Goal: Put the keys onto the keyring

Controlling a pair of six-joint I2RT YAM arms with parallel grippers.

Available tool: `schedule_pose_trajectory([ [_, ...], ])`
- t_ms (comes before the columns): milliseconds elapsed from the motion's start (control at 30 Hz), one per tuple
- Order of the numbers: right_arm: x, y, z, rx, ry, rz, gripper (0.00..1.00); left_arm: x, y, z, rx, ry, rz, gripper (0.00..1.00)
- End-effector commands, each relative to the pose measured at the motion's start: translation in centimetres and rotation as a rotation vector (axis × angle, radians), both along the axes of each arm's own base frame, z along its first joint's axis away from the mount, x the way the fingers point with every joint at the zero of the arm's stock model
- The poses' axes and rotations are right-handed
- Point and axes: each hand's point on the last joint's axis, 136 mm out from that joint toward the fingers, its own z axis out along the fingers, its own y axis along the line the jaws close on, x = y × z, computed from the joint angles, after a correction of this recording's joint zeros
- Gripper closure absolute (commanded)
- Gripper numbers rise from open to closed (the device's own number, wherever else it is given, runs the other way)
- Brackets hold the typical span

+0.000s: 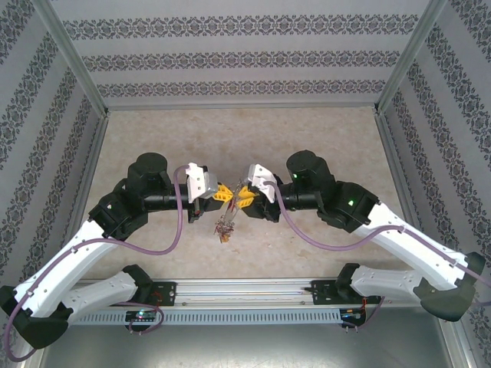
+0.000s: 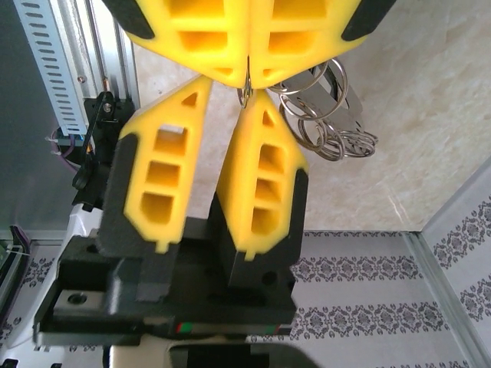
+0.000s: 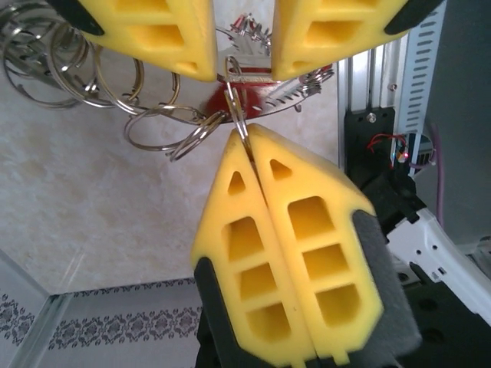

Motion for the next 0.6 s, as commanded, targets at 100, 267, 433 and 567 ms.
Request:
schedule_pose_trajectory([
  [100, -0.4, -0.2, 2.1, 0.09, 0.003, 0.032, 0.79, -0.5, 0.1, 2.3, -0.08, -0.058, -0.024, 1.0],
  [267, -0.2, 0.1, 1.6, 0.076, 0.024, 0.041, 0.85, -0.6, 0.2, 2.5, -0.084, -0.063, -0.023, 1.0],
  [433, -0.2, 0.3, 1.4, 0.073, 0.035, 0.047, 0.82, -0.5, 0.3, 2.6, -0.089, -0.07, -0.019, 1.0],
  [567, -0.2, 0.3, 1.1, 0.067, 0.043, 0.051, 0.88, -0.5, 0.4, 2.7, -0.093, -0.071, -0.017, 1.0],
])
